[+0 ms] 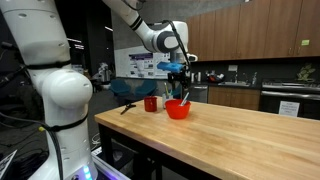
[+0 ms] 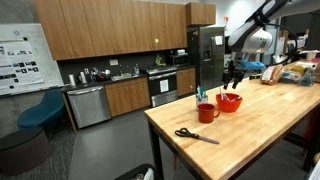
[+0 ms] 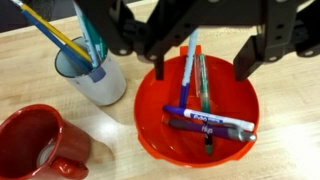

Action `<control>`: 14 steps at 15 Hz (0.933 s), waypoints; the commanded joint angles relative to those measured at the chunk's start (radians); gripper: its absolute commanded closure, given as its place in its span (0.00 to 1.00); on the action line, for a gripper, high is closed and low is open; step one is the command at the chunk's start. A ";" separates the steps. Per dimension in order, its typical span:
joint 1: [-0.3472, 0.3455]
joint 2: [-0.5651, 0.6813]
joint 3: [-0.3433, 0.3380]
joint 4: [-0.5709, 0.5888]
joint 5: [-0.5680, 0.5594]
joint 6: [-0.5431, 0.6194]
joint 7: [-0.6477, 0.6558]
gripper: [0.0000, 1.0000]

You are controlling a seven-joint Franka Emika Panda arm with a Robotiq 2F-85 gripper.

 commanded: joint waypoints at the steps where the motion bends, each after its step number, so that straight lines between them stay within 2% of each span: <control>1: 0.018 0.022 0.023 0.027 0.023 0.039 -0.025 0.00; 8: 0.070 0.109 0.045 0.143 0.160 -0.070 -0.102 0.00; 14: 0.053 0.213 0.079 0.305 0.129 -0.208 -0.032 0.00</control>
